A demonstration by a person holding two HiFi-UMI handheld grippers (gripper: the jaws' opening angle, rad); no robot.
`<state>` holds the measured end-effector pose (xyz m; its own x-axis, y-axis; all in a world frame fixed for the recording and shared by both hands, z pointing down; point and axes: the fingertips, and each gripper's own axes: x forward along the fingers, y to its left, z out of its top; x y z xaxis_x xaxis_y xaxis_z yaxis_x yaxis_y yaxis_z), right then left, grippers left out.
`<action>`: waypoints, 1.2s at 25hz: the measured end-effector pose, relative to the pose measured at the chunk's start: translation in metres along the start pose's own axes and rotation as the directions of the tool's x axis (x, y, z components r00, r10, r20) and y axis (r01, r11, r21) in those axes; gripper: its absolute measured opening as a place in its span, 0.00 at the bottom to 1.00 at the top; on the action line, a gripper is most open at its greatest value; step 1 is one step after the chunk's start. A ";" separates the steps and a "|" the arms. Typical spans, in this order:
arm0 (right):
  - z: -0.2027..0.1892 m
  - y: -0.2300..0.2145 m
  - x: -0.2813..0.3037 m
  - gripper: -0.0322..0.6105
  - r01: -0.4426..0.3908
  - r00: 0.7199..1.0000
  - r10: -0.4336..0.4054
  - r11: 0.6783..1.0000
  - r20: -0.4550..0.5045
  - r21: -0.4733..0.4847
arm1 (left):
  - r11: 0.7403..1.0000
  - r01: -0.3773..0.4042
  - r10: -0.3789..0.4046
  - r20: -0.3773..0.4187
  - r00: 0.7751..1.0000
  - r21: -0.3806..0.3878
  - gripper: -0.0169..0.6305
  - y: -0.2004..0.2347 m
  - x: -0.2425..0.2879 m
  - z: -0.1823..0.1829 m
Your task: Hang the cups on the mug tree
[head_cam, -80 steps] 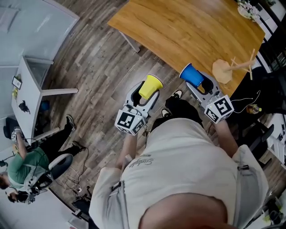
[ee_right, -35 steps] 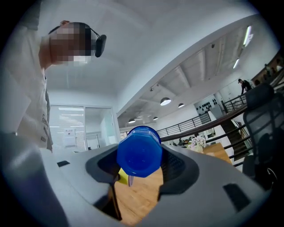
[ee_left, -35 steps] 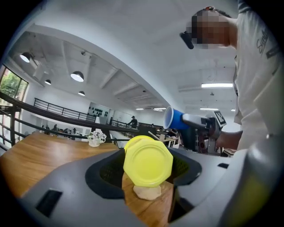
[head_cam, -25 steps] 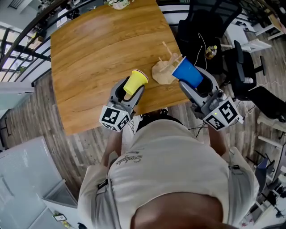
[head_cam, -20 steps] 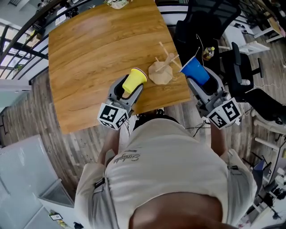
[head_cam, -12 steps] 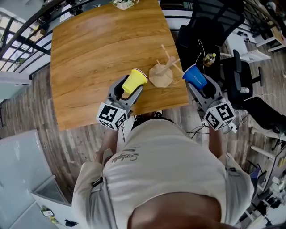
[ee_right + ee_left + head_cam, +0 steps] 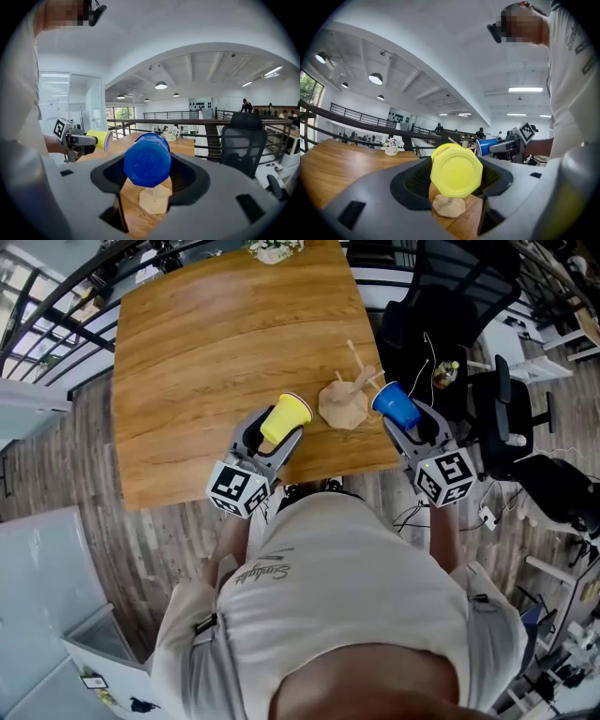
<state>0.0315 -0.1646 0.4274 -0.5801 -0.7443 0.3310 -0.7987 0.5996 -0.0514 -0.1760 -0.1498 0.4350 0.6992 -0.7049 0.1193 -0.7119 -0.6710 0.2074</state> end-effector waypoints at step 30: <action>0.002 0.002 0.010 0.51 0.078 0.995 -0.079 0.997 0.057 0.017 | 1.000 0.025 -0.025 -0.023 0.999 -0.009 0.45 -0.002 -0.013 -0.009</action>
<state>0.0236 -0.1717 0.4287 -0.5233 -0.8049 0.2797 -0.8442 0.5344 -0.0418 -0.1824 -0.1372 0.4419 0.7182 -0.6823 0.1364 -0.6935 -0.6863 0.2190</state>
